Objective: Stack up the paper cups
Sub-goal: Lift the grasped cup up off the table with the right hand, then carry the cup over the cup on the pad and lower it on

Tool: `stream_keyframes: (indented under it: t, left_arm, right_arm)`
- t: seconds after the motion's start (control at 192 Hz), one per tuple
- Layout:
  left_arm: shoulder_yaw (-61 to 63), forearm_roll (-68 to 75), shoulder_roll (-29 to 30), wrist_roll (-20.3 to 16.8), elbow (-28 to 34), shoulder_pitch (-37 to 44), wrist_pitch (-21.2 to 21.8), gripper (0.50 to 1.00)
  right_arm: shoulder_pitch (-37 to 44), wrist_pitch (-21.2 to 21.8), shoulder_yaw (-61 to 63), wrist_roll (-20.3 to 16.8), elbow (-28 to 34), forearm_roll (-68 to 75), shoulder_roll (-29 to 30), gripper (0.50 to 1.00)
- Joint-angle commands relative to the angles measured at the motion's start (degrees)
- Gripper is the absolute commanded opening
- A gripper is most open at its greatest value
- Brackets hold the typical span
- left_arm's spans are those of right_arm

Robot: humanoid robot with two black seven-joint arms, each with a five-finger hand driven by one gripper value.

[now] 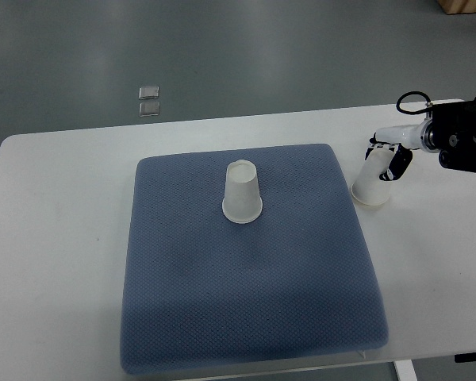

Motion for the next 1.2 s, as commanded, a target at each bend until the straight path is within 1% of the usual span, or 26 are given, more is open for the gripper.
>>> stream_keyframes:
  t: [0.0, 0.094, 0.26, 0.338, 0.348, 0.478, 0.567, 0.624, 0.764, 0.967, 1.081, 1.196]
  left_arm:
    - [0.0, 0.0, 0.0, 0.0, -0.1, 0.0, -0.1, 1.0]
    - [0.0, 0.0, 0.0, 0.0, -0.1, 0.0, -0.1, 1.0]
    - [0.1, 0.0, 0.0, 0.0, -0.2, 0.0, -0.1, 1.0]
    - [0.2, 0.0, 0.0, 0.0, -0.7, 0.0, -0.1, 1.0]
    - [0.2, 0.0, 0.0, 0.0, -0.7, 0.0, -0.1, 1.0]
    - [0.3, 0.0, 0.0, 0.0, -1.3, -0.1, -0.1, 1.0]
    - [0.4, 0.0, 0.0, 0.0, -1.4, -0.1, -0.1, 1.0]
    - [0.4, 0.0, 0.0, 0.0, -1.4, -0.1, -0.1, 1.0]
    - [0.5, 0.0, 0.0, 0.0, -1.4, -0.1, -0.1, 1.0]
    - [0.6, 0.0, 0.0, 0.0, -1.4, -0.1, -0.1, 1.0]
    - [0.5, 0.0, 0.0, 0.0, -1.4, -0.1, -0.1, 1.0]
    - [0.4, 0.0, 0.0, 0.0, -1.3, -0.1, -0.1, 1.0]
  right_arm:
    - [2.4, 0.3, -0.1, 0.0, 0.6, -0.2, -1.0, 0.625]
    - [6.8, 1.3, -0.5, 0.0, 2.6, -0.3, -3.3, 0.625]
    - [17.6, 6.4, -1.5, -0.1, 8.8, -0.8, -8.3, 0.625]
    - [25.0, 9.9, -3.4, -0.1, 12.3, -1.0, -11.0, 0.625]
    - [25.0, 9.9, -3.4, -0.1, 12.3, -1.0, -11.0, 0.625]
    - [37.0, 13.6, -7.6, -0.1, 16.6, -1.0, -12.8, 0.627]
    - [42.9, 15.9, -9.2, -0.1, 18.3, -1.0, -13.4, 0.629]
    - [45.4, 16.7, -9.7, -0.1, 19.3, -1.0, -13.4, 0.629]
    - [48.1, 17.1, -10.3, -0.1, 20.7, -0.9, -13.2, 0.629]
    - [48.2, 16.2, -9.1, 0.0, 21.9, 0.1, -11.8, 0.631]
    - [48.0, 15.7, -6.6, -0.1, 22.0, 5.9, -10.1, 0.633]
    - [47.8, 15.0, -5.4, -0.1, 22.0, 11.5, -6.9, 0.633]
